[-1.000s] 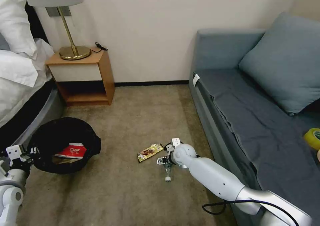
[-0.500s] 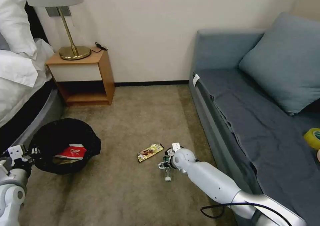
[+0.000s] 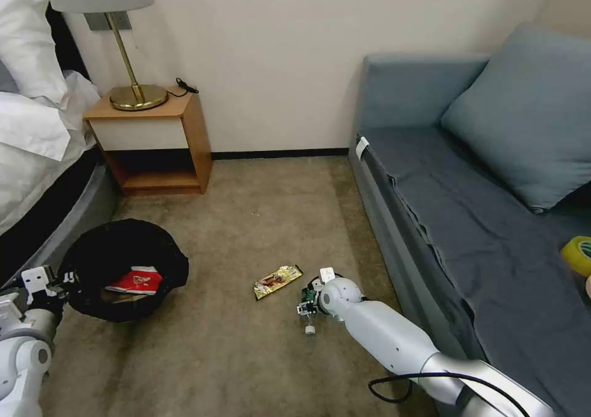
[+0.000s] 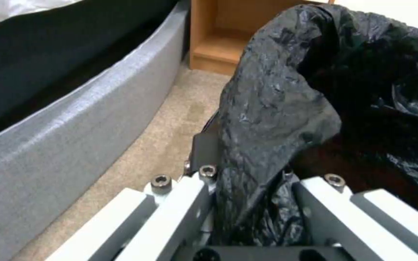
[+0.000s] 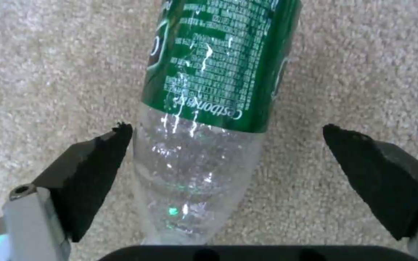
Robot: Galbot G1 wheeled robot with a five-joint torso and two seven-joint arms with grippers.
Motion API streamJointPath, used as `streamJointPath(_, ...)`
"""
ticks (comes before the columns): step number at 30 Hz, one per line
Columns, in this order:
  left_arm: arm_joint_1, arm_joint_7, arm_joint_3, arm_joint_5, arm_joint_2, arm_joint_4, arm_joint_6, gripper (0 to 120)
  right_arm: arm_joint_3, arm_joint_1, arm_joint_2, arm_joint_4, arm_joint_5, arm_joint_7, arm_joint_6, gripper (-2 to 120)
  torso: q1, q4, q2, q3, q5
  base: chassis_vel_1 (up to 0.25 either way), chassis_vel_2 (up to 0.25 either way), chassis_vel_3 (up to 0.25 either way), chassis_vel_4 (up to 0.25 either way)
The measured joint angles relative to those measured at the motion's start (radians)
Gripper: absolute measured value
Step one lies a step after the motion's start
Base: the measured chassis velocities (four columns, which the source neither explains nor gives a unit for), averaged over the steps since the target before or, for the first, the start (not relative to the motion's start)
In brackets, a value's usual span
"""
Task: Pick up the trash bin, then pick up the garbage on the floor and place it into the trash bin.
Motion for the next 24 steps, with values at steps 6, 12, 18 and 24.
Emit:
streamJointPath(6,-0.005,0.0,0.016,0.006,0.001,0.0,0.0,4,0.003,-0.004,0.0,-0.008,-0.014,-0.015,0.011,79,0.0,0.0,0.0,0.0,0.0,0.0,0.0,0.0,0.0)
streamJointPath(12,-0.011,0.0,0.028,0.01,0.004,-0.002,0.0,4,0.006,-0.014,0.001,-0.011,-0.033,-0.031,0.028,51,0.0,0.0,0.0,0.0,0.0001,0.0,0.0,0.0,0.0)
streamJointPath(18,-0.013,0.0,0.03,0.012,0.003,-0.005,0.002,4,0.007,-0.016,0.002,-0.01,-0.035,-0.033,0.033,36,0.0,0.0,0.0,0.0,0.0,0.0,0.0,0.0,0.0)
streamJointPath(24,-0.008,-0.001,0.032,0.016,-0.005,-0.014,0.003,4,0.009,-0.018,-0.002,0.002,-0.038,-0.031,0.038,24,0.0,0.0001,0.0,0.0,0.0001,0.0,0.0,0.0,0.0)
